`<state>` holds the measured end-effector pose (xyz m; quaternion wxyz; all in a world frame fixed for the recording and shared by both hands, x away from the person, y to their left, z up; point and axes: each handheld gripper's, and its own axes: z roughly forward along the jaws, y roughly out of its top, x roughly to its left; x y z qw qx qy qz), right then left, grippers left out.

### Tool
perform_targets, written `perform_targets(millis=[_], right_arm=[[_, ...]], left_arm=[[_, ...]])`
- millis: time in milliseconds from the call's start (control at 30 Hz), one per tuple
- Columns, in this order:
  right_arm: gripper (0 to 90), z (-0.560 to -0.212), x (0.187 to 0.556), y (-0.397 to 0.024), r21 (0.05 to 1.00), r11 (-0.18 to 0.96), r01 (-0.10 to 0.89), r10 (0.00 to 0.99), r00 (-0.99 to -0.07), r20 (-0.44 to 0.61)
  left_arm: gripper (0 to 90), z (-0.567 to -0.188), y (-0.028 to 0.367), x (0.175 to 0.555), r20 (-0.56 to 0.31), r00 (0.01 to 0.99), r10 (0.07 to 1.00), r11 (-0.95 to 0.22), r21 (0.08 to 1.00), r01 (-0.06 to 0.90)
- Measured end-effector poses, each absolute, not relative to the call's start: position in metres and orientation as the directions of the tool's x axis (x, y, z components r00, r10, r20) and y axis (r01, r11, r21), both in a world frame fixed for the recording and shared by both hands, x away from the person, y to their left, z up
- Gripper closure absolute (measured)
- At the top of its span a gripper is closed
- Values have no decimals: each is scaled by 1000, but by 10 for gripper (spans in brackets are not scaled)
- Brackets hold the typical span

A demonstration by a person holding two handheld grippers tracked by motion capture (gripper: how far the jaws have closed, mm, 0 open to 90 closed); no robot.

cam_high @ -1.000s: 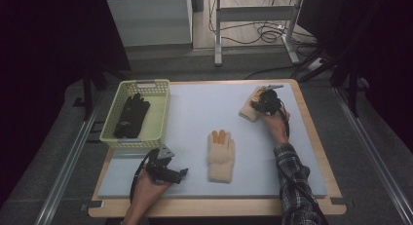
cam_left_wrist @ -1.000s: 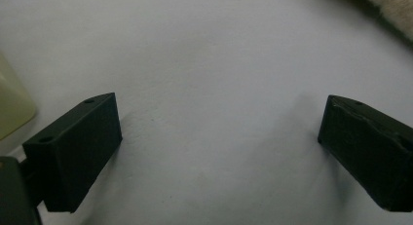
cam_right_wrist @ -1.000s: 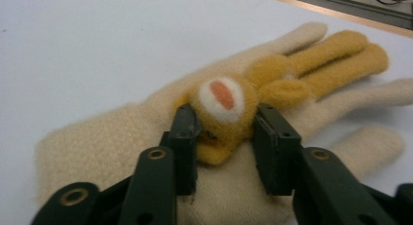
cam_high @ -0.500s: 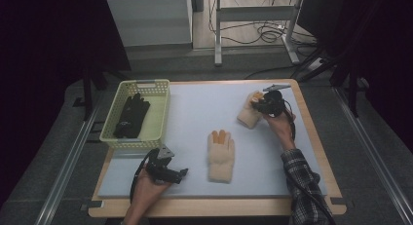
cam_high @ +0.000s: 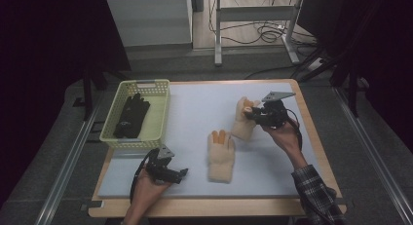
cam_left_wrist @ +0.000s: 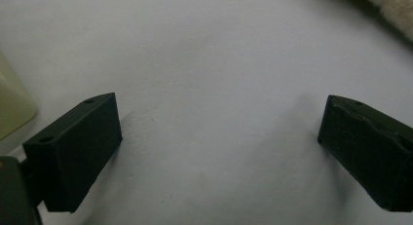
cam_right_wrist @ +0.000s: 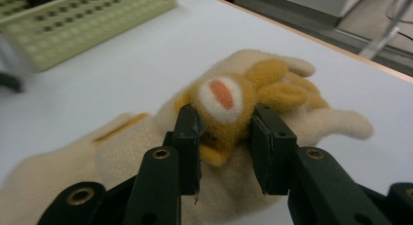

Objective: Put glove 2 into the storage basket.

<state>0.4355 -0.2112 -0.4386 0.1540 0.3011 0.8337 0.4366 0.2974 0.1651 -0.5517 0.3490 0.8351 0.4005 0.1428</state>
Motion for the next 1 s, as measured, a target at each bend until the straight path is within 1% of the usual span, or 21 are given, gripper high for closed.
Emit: perform_targets(millis=[233, 367, 533, 633, 767, 833, 900, 967, 1000], right_arm=[[657, -424, 385, -198, 830, 467, 305, 538, -843, 7], [655, -425, 362, -185, 828, 481, 288, 487, -873, 22], [651, -437, 349, -167, 808, 511, 292, 450, -892, 38], [649, -451, 349, -156, 789, 532, 307, 442, -896, 50], [639, -472, 351, -142, 760, 571, 311, 437, -898, 38], [618, -480, 350, -137, 754, 577, 313, 439, -898, 37], [572, -487, 349, -134, 751, 583, 310, 447, -894, 22], [490, -493, 349, -132, 741, 589, 323, 451, -892, 30], [464, -496, 348, -131, 738, 589, 329, 456, -890, 34]], left_arm=[[23, -552, 165, 298, -41, 637, 770, -434, 699, 569], [24, -552, 165, 298, -41, 636, 770, -433, 699, 569], [23, -552, 165, 298, -41, 637, 770, -434, 699, 569], [24, -552, 165, 298, -40, 637, 770, -433, 700, 568], [24, -552, 165, 297, -41, 637, 770, -433, 700, 568], [24, -552, 165, 298, -40, 638, 769, -436, 698, 568], [24, -552, 165, 297, -39, 638, 769, -436, 698, 568], [24, -552, 165, 297, -43, 636, 771, -431, 700, 569], [24, -552, 165, 297, -42, 636, 771, -432, 700, 569]])
